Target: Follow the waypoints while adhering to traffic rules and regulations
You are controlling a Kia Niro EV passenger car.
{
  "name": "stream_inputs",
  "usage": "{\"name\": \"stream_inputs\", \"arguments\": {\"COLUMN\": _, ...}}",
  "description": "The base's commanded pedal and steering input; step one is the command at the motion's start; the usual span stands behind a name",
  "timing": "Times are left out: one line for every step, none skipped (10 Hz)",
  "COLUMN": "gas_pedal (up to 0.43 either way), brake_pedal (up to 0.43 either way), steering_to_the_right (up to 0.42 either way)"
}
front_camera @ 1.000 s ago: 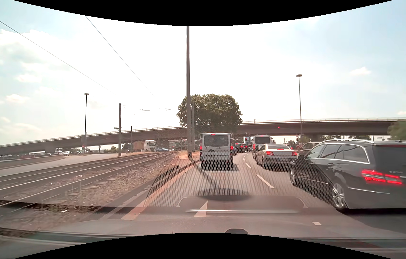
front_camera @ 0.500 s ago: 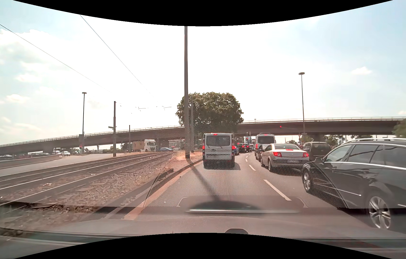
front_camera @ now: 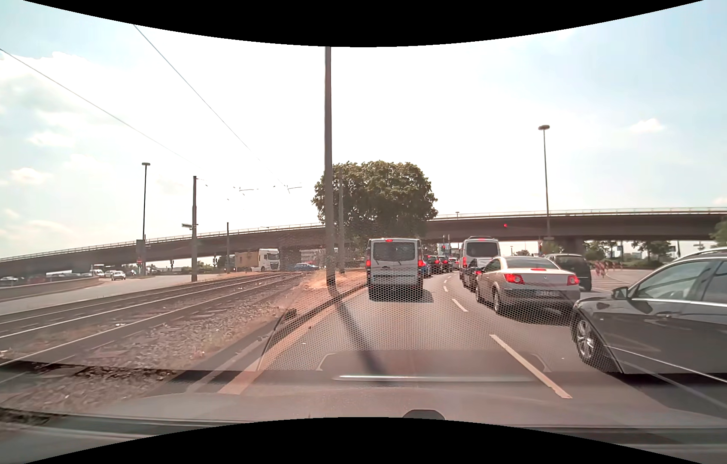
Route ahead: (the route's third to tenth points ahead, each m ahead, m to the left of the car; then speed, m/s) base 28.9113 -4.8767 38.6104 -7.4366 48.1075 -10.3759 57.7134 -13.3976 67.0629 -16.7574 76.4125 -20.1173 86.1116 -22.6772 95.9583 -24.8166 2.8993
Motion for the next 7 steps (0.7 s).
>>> {"name": "stream_inputs", "arguments": {"gas_pedal": 0.02, "brake_pedal": 0.0, "steering_to_the_right": -0.001}}
{"name": "stream_inputs", "arguments": {"gas_pedal": 0.02, "brake_pedal": 0.0, "steering_to_the_right": -0.001}}
{"name": "stream_inputs", "arguments": {"gas_pedal": 0.02, "brake_pedal": 0.0, "steering_to_the_right": -0.001}}
{"name": "stream_inputs", "arguments": {"gas_pedal": 0.02, "brake_pedal": 0.0, "steering_to_the_right": -0.001}}
{"name": "stream_inputs", "arguments": {"gas_pedal": 0.02, "brake_pedal": 0.0, "steering_to_the_right": -0.001}}
{"name": "stream_inputs", "arguments": {"gas_pedal": 0.02, "brake_pedal": 0.0, "steering_to_the_right": -0.001}}
{"name": "stream_inputs", "arguments": {"gas_pedal": 0.02, "brake_pedal": 0.0, "steering_to_the_right": -0.001}}
